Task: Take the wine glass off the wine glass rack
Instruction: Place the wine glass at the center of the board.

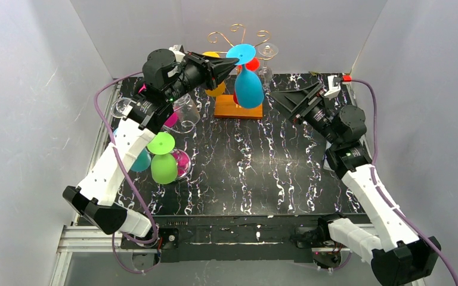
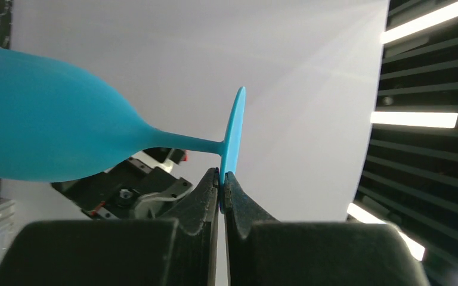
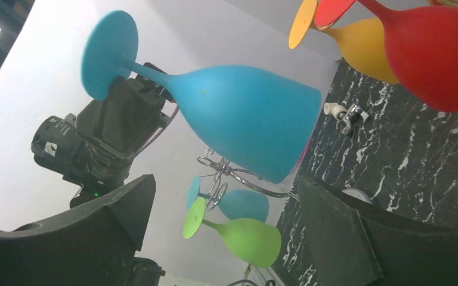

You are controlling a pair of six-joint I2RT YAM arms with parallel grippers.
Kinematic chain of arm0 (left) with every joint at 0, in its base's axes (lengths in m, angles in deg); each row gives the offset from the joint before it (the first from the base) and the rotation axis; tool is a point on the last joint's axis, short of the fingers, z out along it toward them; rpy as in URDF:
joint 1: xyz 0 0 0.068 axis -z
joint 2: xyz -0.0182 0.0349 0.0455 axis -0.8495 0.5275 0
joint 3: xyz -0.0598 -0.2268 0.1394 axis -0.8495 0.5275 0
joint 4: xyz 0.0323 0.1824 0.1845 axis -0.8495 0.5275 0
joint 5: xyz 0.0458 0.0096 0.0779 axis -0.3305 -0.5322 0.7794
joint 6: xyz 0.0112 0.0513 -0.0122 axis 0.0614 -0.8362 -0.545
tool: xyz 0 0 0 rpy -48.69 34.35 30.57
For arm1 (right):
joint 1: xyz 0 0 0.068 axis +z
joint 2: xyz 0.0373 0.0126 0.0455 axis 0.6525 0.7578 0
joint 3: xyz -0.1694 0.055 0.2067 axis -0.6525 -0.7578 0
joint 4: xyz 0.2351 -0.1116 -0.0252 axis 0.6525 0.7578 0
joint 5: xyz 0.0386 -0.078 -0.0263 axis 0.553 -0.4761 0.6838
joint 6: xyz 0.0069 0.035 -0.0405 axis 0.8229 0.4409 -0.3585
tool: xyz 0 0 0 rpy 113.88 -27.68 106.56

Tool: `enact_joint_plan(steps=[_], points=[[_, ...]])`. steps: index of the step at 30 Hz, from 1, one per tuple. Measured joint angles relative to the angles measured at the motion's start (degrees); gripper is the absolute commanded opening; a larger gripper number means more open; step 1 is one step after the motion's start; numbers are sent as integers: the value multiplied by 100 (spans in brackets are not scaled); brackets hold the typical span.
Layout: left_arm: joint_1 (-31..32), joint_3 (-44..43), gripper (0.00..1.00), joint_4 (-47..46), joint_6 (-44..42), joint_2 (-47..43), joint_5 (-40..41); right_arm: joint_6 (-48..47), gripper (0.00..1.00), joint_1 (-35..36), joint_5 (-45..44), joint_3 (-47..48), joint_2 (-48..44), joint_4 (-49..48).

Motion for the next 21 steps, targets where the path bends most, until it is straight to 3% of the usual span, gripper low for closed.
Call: enact_joint_plan(steps=[21], points=[[127, 22, 0, -1014, 1279, -59, 122, 1054, 98, 0, 350, -175, 894, -2695]])
